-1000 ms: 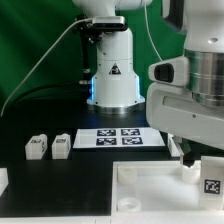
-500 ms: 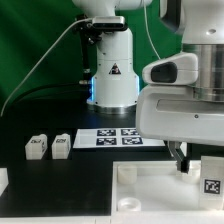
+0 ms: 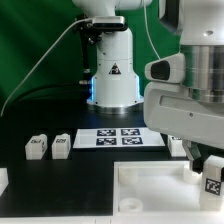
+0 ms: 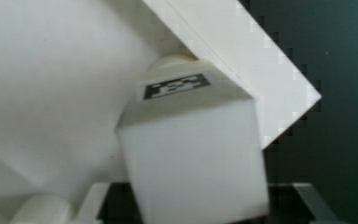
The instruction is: Assemble one leg
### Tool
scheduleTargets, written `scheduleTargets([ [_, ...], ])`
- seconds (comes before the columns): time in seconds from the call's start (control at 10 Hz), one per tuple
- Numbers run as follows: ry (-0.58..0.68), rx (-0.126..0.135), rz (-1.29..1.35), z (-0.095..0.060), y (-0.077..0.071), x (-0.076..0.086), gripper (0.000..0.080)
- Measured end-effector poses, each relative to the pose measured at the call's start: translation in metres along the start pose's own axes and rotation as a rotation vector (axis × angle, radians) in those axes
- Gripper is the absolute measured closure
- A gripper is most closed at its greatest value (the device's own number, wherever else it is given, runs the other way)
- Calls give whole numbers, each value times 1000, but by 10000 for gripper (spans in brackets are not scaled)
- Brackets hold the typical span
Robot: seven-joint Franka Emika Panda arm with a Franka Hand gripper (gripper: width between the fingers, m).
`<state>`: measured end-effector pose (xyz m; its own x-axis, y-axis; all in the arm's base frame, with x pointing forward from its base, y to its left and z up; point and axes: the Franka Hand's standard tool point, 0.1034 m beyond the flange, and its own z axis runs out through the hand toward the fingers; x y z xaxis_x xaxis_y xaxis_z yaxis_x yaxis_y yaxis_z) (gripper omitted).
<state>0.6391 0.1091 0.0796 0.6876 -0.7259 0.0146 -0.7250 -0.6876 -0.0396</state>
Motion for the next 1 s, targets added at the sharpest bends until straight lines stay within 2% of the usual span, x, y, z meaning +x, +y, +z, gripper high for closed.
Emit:
scheduleTargets([
  [0.1,0,-1,40,0,1,0,503],
  [0.4,-40,7,475,1,9,4,503],
  [0.6,-104,19,783,1,13,3,502],
  [0.7,-112,18,940,1,15,1,502],
  [1.0,-123,-21,1241,0,17,-1,502],
])
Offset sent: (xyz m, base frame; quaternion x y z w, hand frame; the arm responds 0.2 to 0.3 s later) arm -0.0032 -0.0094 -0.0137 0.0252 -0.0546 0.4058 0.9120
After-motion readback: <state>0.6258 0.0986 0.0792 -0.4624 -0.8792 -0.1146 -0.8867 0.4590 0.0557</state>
